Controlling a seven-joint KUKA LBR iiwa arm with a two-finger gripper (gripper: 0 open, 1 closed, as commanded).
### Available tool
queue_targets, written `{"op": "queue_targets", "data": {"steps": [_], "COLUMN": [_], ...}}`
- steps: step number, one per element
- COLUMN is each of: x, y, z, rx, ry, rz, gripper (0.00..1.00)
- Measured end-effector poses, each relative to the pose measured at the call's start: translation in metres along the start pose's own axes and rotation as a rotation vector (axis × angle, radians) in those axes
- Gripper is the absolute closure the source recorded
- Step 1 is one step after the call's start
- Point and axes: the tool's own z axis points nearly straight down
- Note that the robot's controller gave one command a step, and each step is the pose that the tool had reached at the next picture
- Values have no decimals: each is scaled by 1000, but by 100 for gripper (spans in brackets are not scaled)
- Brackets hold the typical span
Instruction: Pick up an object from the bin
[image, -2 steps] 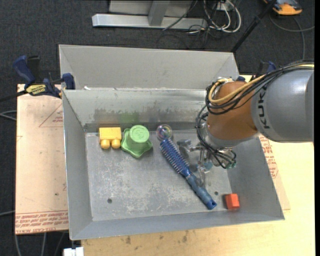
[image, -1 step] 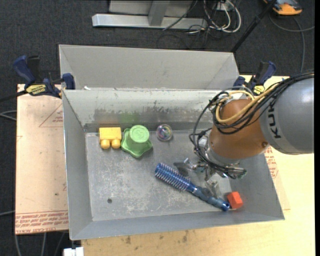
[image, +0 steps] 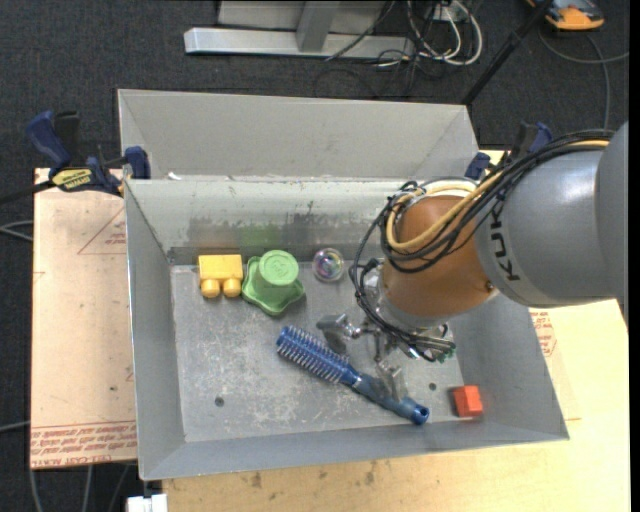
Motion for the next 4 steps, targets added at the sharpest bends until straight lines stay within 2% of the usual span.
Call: {"op": "queue_targets", "data": {"steps": [1, 2, 3, 4], "x": [2, 3, 4, 32], "y": [2, 10, 11, 36], "z": [4, -86, -81, 5], "rx": [-6, -5, -10, -2], "ry": [4, 2, 8, -6], "rz": [3, 46, 46, 225], "gripper": [100, 100, 0, 0]}}
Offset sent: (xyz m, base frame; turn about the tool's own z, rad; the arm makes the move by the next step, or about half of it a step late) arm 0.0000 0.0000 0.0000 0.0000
